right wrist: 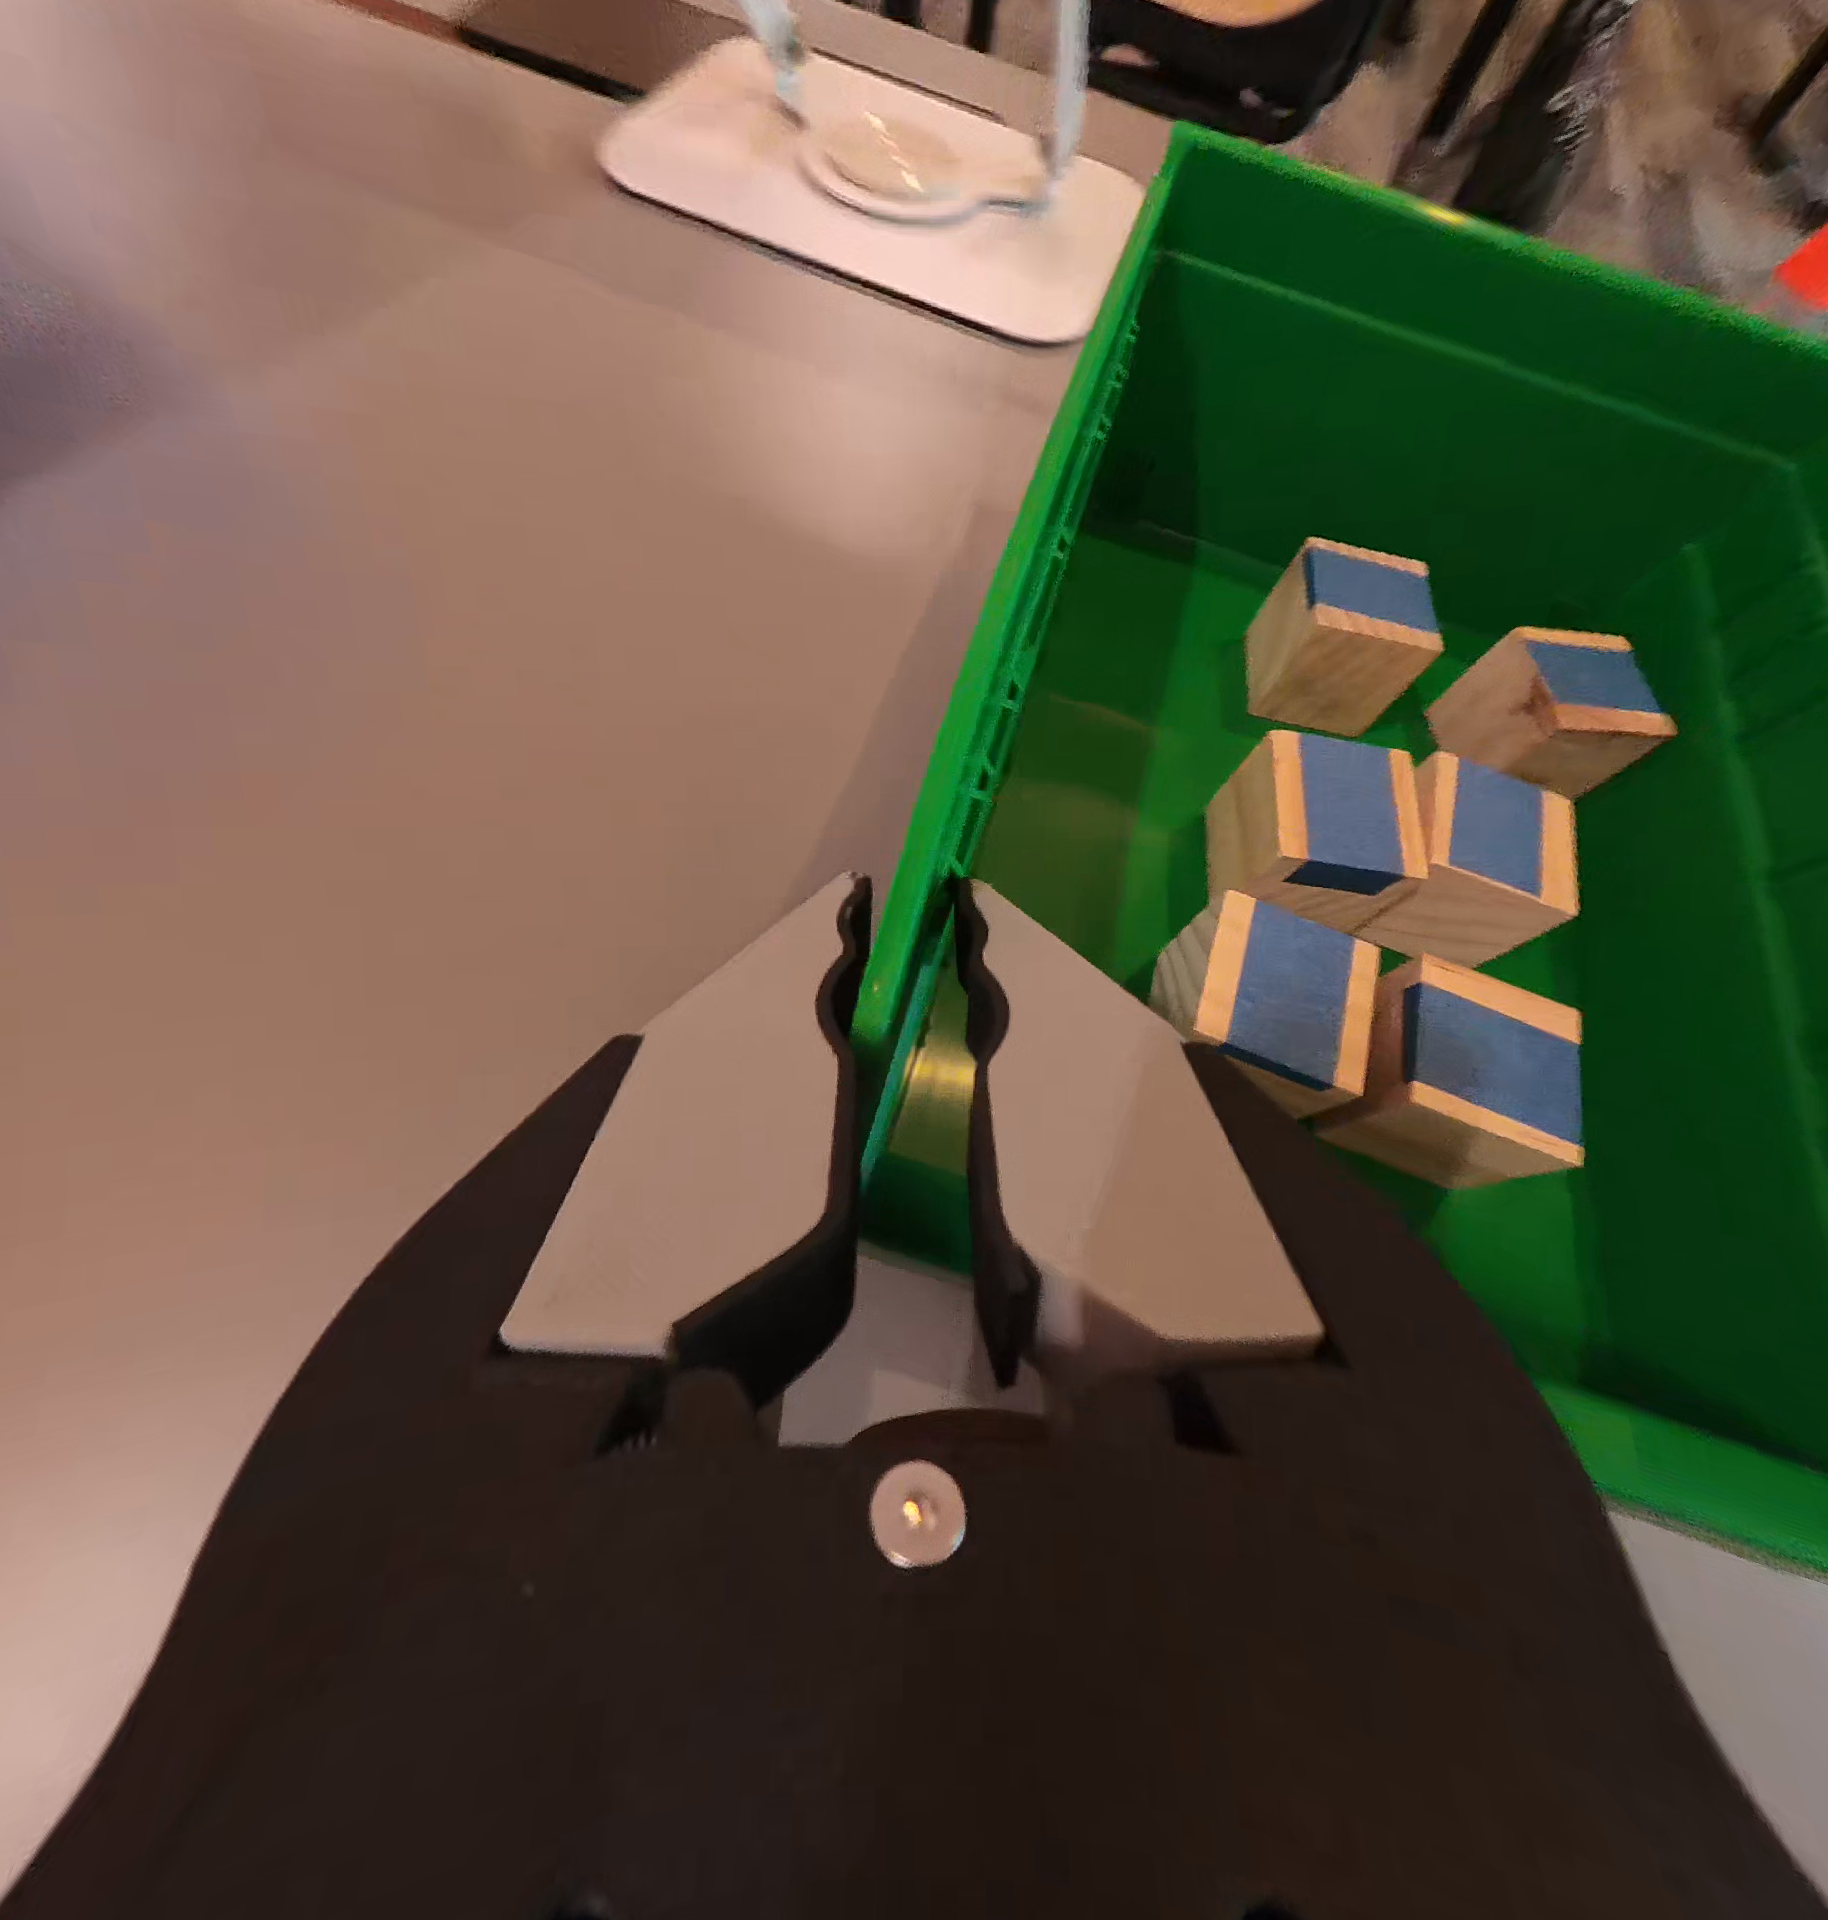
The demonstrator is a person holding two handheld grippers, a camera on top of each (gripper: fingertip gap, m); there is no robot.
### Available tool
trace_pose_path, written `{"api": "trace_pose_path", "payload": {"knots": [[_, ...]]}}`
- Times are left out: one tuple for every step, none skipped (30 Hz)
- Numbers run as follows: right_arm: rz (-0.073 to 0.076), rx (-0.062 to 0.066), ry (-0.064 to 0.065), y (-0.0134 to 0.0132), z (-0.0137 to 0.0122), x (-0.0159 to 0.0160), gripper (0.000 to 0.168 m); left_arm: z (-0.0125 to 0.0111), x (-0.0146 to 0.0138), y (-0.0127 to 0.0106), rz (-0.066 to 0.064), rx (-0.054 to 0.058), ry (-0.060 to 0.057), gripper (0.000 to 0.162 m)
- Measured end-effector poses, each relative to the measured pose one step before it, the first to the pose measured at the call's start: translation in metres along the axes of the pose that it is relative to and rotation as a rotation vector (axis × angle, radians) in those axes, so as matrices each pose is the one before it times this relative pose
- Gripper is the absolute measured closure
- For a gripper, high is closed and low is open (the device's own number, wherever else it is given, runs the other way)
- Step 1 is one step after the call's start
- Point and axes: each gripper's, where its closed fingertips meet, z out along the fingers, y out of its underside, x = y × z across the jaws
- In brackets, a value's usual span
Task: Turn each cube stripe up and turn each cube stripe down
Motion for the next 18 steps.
{"api": "trace_pose_path", "payload": {"knots": [[0.0337,0.0048,-0.0351,-0.00694,0.00345,-0.01931,0.153,-0.00593,-0.00252,-0.00794,-0.0062,0.0213,-0.0080,0.158],[0.0089,-0.0001,-0.0339,-0.00515,0.00468,-0.02137,0.151,-0.00547,-0.00258,-0.00718,-0.0049,0.0164,-0.0056,0.158],[-0.0114,-0.0040,-0.0239,-0.00431,0.00591,-0.02192,0.149,-0.00506,-0.00283,-0.00648,-0.0034,0.0147,-0.0059,0.158],[-0.0095,0.0009,-0.0147,-0.00530,0.00630,-0.02179,0.148,-0.00462,-0.00330,-0.00610,-0.0052,0.0166,-0.0062,0.158],[-0.0095,-0.0009,-0.0183,-0.00487,0.00677,-0.02267,0.146,-0.00444,-0.00363,-0.00530,-0.0072,0.0173,-0.0049,0.158],[-0.0263,-0.0005,-0.0254,-0.00486,0.00681,-0.02367,0.145,-0.00408,-0.00402,-0.00474,-0.0055,0.0168,-0.0049,0.158],[-0.0192,0.0069,-0.0226,-0.00655,0.00625,-0.02270,0.145,-0.00393,-0.00478,-0.00396,-0.0023,0.0143,-0.0059,0.158],[-0.0079,0.0036,-0.0303,-0.00623,0.00670,-0.02300,0.144,-0.00411,-0.00552,-0.00320,-0.0024,0.0123,-0.0081,0.158],[-0.0014,0.0050,-0.0313,-0.00652,0.00705,-0.02238,0.144,-0.00457,-0.00593,-0.00264,-0.0057,0.0111,-0.0110,0.158],[-0.0014,0.0071,-0.0299,-0.00684,0.00749,-0.02180,0.144,-0.00490,-0.00652,-0.00213,-0.0070,0.0091,-0.0151,0.158],[0.0041,0.0060,-0.0331,-0.00672,0.00843,-0.02167,0.143,-0.00486,-0.00683,-0.00189,-0.0040,0.0057,-0.0185,0.158],[0.0094,0.0094,-0.0367,-0.00689,0.00930,-0.02179,0.143,-0.00463,-0.00701,-0.00184,0.0023,0.0022,-0.0207,0.158],[0.0106,0.0096,-0.0373,-0.00652,0.01043,-0.02145,0.142,-0.00443,-0.00727,-0.00236,0.0067,0.0040,-0.0233,0.158],[0.0089,0.0017,-0.0419,-0.00468,0.01084,-0.02149,0.140,-0.00468,-0.00750,-0.00321,0.0060,0.0101,-0.0241,0.159],[0.0024,0.0061,-0.0356,-0.00522,0.00915,-0.01932,0.139,-0.00454,-0.00733,-0.00374,0.0033,0.0138,-0.0231,0.159],[-0.0034,0.0082,-0.0421,-0.00562,0.00617,-0.01873,0.137,-0.00462,-0.00701,-0.00375,0.0022,0.0146,-0.0219,0.159],[-0.0004,0.0117,-0.0457,-0.00640,0.00221,-0.01705,0.137,-0.00444,-0.00625,-0.00361,0.0043,0.0138,-0.0204,0.159],[-0.0033,0.0208,-0.0367,-0.00772,-0.00190,-0.01368,0.140,-0.00421,-0.00522,-0.00342,0.0084,0.0110,-0.0183,0.159]]}}
